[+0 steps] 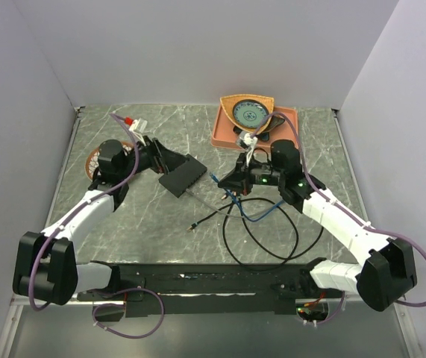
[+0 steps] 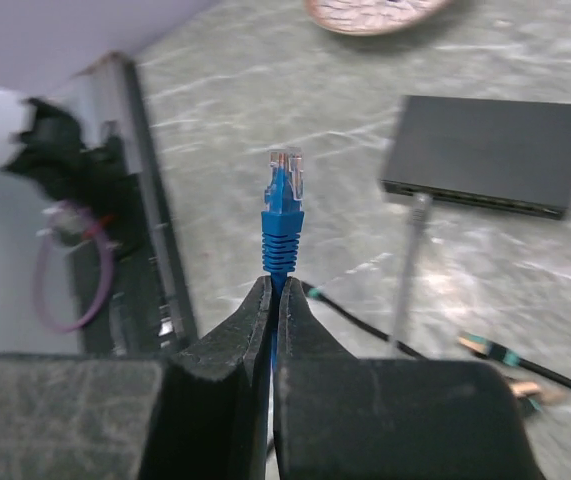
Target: Insert the plug into the switch port
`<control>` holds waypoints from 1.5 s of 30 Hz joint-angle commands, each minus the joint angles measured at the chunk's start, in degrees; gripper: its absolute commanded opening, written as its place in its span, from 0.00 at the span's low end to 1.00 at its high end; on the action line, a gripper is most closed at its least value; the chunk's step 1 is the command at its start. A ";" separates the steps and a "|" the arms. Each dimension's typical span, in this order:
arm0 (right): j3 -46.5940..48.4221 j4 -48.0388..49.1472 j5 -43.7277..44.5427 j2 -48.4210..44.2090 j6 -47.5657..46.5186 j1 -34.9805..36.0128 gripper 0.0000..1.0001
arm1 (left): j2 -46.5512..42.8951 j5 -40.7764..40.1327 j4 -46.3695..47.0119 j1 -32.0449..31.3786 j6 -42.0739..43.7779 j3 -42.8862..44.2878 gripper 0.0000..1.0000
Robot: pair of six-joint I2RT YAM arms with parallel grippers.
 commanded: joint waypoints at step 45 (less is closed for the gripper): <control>1.45 0.96 19.29 -4.11 1.94 6.19 0.00 | 4.45 -1.27 -0.77 -13.90 1.57 10.34 0.66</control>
